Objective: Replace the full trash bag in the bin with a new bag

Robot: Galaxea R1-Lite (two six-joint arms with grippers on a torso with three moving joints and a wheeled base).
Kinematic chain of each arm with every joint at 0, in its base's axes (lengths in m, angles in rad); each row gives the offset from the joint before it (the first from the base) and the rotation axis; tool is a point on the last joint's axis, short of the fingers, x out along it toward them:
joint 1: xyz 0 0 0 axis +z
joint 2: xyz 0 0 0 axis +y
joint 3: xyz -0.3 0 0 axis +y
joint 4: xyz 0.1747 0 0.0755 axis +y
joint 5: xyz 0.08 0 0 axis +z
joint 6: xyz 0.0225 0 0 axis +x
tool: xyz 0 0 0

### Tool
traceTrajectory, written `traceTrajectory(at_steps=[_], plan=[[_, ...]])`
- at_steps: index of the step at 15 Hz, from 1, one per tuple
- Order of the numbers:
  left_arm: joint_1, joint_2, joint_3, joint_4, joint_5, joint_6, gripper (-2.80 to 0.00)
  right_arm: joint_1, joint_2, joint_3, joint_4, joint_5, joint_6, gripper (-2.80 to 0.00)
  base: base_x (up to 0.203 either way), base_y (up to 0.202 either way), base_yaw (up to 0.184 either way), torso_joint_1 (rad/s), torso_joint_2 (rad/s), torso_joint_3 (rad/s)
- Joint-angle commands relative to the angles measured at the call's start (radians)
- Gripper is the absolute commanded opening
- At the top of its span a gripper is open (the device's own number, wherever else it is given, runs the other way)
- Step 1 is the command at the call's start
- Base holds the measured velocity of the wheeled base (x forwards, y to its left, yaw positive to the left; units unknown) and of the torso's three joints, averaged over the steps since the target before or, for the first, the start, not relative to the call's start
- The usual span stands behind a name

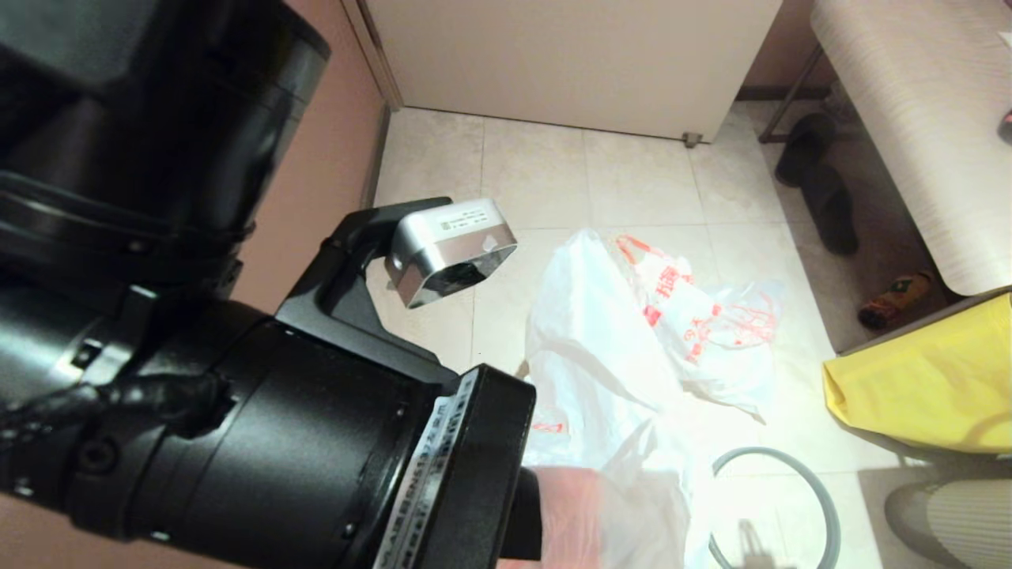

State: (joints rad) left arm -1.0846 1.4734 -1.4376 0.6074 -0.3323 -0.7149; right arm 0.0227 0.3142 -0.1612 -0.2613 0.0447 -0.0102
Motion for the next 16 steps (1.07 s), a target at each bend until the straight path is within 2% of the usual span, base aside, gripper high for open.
traceTrajectory(at_steps=[1,4,7,10,13,16], plan=[[0.009,-0.007,0.009,0.003,-0.008,-0.006,-2.80,0.018,0.326,-0.090,-0.032,0.002,0.022,-2.80,0.000,0.000,0.000,0.000,0.00,0.000],[0.024,-0.043,0.048,0.002,-0.092,-0.005,-2.80,0.045,0.824,-0.277,-0.197,0.005,0.068,-2.80,0.000,0.000,0.000,0.000,0.00,0.000],[0.090,-0.021,0.096,-0.032,-0.163,0.007,-2.80,0.096,1.232,-0.540,-0.343,0.012,0.099,-2.80,0.000,0.000,0.000,0.000,0.00,0.000],[0.212,0.014,0.161,-0.112,-0.300,0.128,-2.80,0.173,1.502,-0.834,-0.430,0.040,0.147,-2.80,0.000,0.000,0.000,0.000,0.00,0.000],[0.284,0.069,0.172,-0.129,-0.466,0.187,-2.80,0.245,1.667,-1.119,-0.407,0.075,0.260,-2.80,0.000,0.000,0.000,0.000,0.00,0.000],[0.317,0.127,0.171,-0.134,-0.507,0.209,-2.80,0.299,1.776,-1.368,-0.230,0.151,0.380,-2.80,0.000,0.000,0.000,0.000,0.00,0.000]])
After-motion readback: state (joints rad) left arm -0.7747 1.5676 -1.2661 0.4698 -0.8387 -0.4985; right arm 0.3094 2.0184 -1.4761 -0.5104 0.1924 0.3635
